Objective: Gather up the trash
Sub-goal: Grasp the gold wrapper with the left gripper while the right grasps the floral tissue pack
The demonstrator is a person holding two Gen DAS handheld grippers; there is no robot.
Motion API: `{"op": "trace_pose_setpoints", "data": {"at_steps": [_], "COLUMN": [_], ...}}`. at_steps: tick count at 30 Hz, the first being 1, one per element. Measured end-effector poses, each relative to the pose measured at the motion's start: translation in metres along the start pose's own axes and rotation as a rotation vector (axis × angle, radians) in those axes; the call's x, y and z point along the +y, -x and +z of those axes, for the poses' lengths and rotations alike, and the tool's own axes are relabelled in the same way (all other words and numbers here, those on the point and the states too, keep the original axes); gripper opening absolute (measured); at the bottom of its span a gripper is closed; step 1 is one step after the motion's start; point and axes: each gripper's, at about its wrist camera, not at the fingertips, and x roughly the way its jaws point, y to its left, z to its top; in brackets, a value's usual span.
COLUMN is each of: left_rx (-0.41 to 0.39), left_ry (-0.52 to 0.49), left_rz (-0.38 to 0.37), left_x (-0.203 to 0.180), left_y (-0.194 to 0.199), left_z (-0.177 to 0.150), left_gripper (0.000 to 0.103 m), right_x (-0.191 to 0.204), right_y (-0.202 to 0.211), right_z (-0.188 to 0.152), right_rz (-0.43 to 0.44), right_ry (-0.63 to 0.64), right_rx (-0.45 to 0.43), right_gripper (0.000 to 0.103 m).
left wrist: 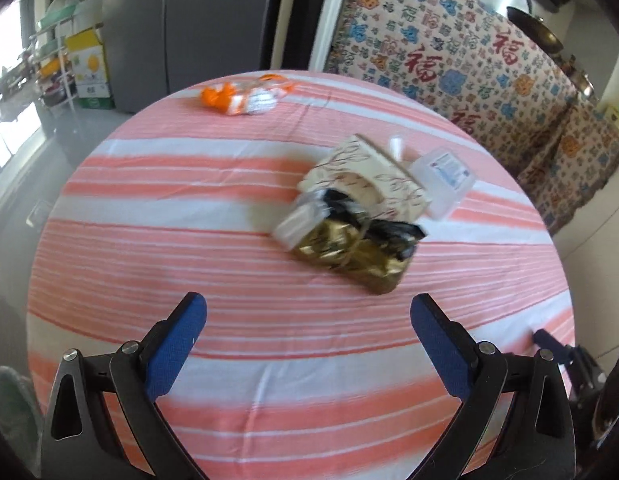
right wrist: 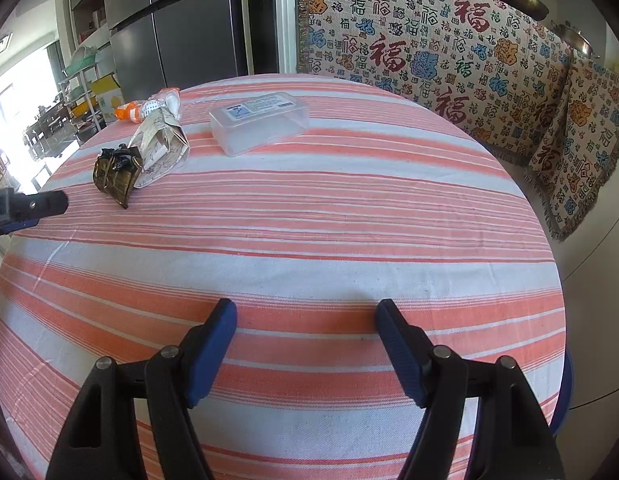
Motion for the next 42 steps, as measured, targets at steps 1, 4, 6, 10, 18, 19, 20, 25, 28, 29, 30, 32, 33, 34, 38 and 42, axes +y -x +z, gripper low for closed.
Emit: {"op": "trace_pose_setpoints", "data": {"at_steps": [1,4,6,10,18,19,20,25,28,29,30,32,33,34,38,42], "left_rx": [-0.005,0.003,0.013,0.018,0.053,0.051,0.044,0.037,0.012,0.015,0.018,0.015,0.008,0.017,0.060,0.157], "left_ry": [-0.029,-0.103,-0.111,-0.013,0.046,0.055,0.063,0.061,0.085,0.101,0.112,0.091,0.069,0.055,-0.029,-0.137], "left_rz": [-0.002,0.064,0.134,0.223,0.249,0.204,0.145,-0.046,0.057,0.078,0.098,0.111,0.088,0.048,-0.014,-0.161], "left_x": [-0.016,-0.053,-0.058,-0.023,0.063,0.066,0.066,0.029,0.015,0.016,0.016,0.015,0.015,0.017,0.029,0.032], "left_y": [-0.004,-0.026,-0.042,-0.045,-0.006,-0.002,0.000,-0.012,-0.032,-0.040,-0.045,-0.051,-0.049,-0.047,-0.033,-0.009], "left_z": [0.003,0.009,0.012,0.014,-0.003,-0.005,-0.005,0.012,0.028,0.032,0.034,0.034,0.034,0.032,0.026,0.011], "left_gripper": [0.102,0.102,0.102,0.102,0.102,0.102,0.102,0.102,0.102,0.100,0.090,0.071,0.048,0.042,0.039,0.039], "right_x": [0.000,0.000,0.000,-0.001,-0.001,-0.001,-0.001,0.000,0.000,0.000,0.000,0.000,0.000,0.000,-0.003,0.017], "right_y": [0.000,0.000,0.000,0.000,0.001,0.001,0.001,0.000,0.000,0.000,0.000,0.000,0.000,0.001,0.002,-0.002], "right_z": [0.000,0.000,0.000,0.000,0.000,0.000,0.000,0.000,0.000,0.000,0.000,-0.001,-0.001,-0.001,0.011,0.064], "right_rz": [0.000,0.000,0.000,0.005,0.004,0.004,0.004,0.000,0.001,0.001,0.001,0.000,0.001,0.004,0.129,0.268], "right_ry": [0.000,0.000,0.000,-0.003,-0.003,-0.003,-0.003,0.000,0.000,0.000,0.000,0.000,-0.001,-0.003,-0.019,0.039], "right_rx": [0.000,0.000,0.000,0.000,0.000,0.000,0.000,0.000,0.000,0.000,0.000,0.000,0.000,-0.001,-0.017,-0.039], "right_gripper": [0.074,0.074,0.074,0.074,0.074,0.074,0.074,0.074,0.074,0.074,0.074,0.074,0.074,0.074,0.075,0.075]}}
